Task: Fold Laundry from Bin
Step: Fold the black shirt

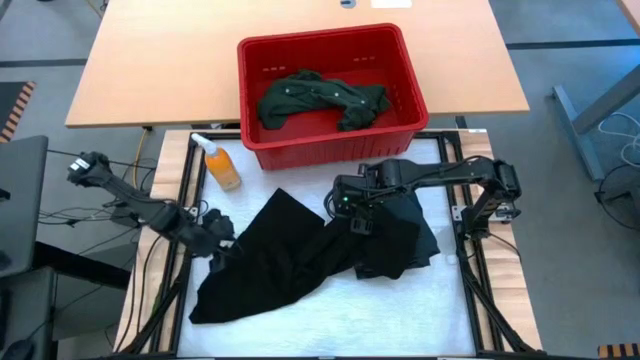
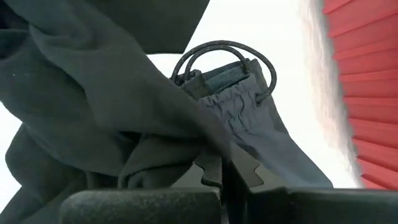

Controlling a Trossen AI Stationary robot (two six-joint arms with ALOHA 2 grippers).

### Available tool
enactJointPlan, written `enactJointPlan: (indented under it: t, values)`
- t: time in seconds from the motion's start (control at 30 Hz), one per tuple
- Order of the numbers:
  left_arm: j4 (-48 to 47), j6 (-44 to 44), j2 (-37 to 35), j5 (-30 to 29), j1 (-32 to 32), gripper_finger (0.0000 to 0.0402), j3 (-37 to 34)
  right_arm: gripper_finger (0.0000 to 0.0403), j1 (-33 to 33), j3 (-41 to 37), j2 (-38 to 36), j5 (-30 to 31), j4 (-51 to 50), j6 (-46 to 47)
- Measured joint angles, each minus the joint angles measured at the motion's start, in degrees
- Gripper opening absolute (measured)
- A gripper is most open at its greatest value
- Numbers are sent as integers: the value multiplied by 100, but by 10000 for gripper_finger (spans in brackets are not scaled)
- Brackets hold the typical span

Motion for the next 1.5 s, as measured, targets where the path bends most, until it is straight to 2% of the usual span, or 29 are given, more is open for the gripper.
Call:
enactJointPlan:
  t: [0.17,0.3,0.37,0.7,0.87,1.03,1.1,1.17,1.33,1.37,1.5]
  values:
    - [255,757,697,-370,404,218,-3,21,2,0,0,-202,4,4]
    - [975,1415,1138,-1072,705,241,-3,21,0,0,0,-218,60,7]
    - [1474,1722,1287,-1199,936,248,-3,21,0,0,0,-219,130,7]
    - [3510,2859,2397,-1077,2727,252,-3,21,0,0,0,-258,153,7]
    - [4589,3309,3190,-393,3564,252,-3,21,2,0,0,-262,162,22]
    - [4952,3348,3994,-10,4060,250,17,21,56,0,0,-262,167,21]
    - [5024,3408,4267,213,4146,235,39,21,90,0,0,-264,168,18]
    - [5132,3465,4435,437,4154,198,43,21,127,0,0,-263,168,17]
    - [5138,3537,4447,714,4128,34,49,21,189,0,0,-262,171,2]
    - [5066,3538,4363,736,4130,19,34,21,210,0,0,-260,174,2]
    - [4342,3579,3661,583,4132,4,-3,21,293,0,0,-254,173,2]
